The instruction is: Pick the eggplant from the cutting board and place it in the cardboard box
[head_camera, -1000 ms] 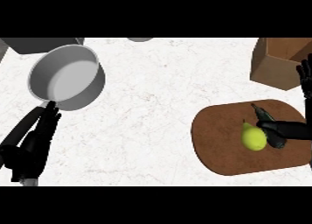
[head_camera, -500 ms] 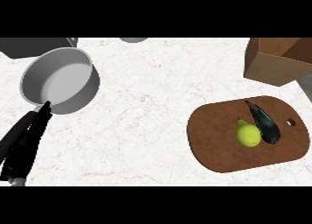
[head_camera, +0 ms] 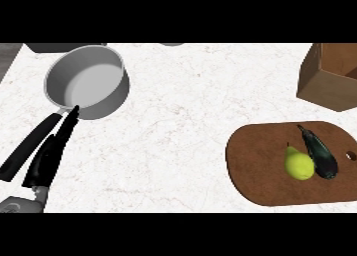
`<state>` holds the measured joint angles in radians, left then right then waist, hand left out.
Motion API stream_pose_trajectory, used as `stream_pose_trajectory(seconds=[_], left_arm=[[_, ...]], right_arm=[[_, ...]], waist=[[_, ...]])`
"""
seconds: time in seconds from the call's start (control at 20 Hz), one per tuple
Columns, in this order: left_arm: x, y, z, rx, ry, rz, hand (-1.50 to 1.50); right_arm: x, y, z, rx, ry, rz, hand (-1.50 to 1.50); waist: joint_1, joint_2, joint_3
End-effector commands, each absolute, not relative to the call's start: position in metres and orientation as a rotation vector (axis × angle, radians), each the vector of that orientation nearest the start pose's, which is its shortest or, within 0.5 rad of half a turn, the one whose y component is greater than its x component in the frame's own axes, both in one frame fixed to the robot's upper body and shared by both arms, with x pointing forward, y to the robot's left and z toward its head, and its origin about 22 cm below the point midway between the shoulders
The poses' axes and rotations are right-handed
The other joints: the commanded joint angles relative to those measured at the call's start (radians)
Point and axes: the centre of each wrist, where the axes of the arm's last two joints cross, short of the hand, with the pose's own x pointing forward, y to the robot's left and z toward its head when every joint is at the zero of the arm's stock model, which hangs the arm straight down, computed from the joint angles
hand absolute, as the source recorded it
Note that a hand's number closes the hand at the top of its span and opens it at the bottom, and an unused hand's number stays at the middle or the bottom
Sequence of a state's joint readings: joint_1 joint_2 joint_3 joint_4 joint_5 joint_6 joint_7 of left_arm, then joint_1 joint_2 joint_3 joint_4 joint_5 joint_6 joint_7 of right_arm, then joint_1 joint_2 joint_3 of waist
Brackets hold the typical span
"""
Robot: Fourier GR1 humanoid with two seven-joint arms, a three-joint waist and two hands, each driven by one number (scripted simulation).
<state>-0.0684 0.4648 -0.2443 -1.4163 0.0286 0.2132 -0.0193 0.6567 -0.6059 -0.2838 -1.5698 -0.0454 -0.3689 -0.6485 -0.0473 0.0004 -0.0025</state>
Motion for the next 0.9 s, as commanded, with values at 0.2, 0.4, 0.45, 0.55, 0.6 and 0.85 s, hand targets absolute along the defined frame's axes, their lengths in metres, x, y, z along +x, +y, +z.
stream_pose_trajectory(seconds=[0.2, 0.4, 0.45, 0.55, 0.6, 0.85], left_arm=[[0.263, 0.279, 0.007, 0.343, -1.481, -0.419, 0.0], [0.284, 0.265, 0.005, 0.313, -1.487, -0.417, 0.0], [0.274, 0.283, -0.002, 0.327, -1.472, -0.415, 0.0], [0.275, 0.289, -0.01, 0.327, -1.477, -0.409, 0.0], [0.276, 0.28, 0.004, 0.312, -1.482, -0.424, 0.0], [0.266, 0.284, 0.001, 0.317, -1.463, -0.415, 0.0]], right_arm=[[0.052, -0.407, 0.085, -1.074, -1.335, 0.483, -1.5], [0.077, -0.395, 0.097, -1.106, -1.224, 0.509, -1.5], [0.069, -0.376, 0.096, -1.114, -1.21, 0.499, -1.5], [0.074, -0.379, 0.107, -1.111, -1.135, 0.511, -1.5], [0.087, -0.381, 0.102, -1.149, -1.089, 0.535, -1.5], [0.105, -0.373, 0.103, -1.093, -1.031, 0.548, -1.5]], waist=[[0.041, 0.004, -0.002], [0.047, 0.006, 0.0], [0.047, 0.004, 0.0], [0.042, 0.004, 0.0], [0.057, 0.004, 0.001], [0.05, -0.001, 0.002]])
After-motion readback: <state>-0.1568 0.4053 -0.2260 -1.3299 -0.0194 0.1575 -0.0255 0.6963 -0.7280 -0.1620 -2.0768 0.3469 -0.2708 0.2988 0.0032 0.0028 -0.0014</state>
